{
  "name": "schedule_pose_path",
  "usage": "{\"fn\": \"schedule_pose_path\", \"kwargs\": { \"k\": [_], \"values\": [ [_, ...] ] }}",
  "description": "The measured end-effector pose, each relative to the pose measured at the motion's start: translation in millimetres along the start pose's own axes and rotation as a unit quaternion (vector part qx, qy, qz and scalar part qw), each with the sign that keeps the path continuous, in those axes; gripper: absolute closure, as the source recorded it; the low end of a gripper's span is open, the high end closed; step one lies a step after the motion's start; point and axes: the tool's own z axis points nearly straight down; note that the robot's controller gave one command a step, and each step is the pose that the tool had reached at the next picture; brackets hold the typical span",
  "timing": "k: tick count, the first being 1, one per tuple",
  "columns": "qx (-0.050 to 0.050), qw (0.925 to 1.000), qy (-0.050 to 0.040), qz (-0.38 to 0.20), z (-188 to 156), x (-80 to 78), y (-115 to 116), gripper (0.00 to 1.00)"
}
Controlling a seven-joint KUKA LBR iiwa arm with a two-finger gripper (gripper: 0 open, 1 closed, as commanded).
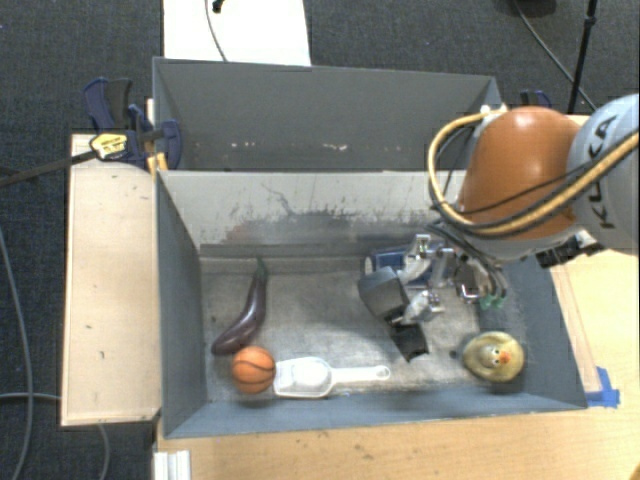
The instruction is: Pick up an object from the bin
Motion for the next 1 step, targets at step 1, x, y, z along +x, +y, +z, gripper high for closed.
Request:
{"fn": "schedule_pose_path", "kwargs": {
  "k": [1],
  "values": [
    [0.000, 1.0000, 0.0002, 0.000, -13.1, 1.0, -0.3, 1.00]
  ]
}}
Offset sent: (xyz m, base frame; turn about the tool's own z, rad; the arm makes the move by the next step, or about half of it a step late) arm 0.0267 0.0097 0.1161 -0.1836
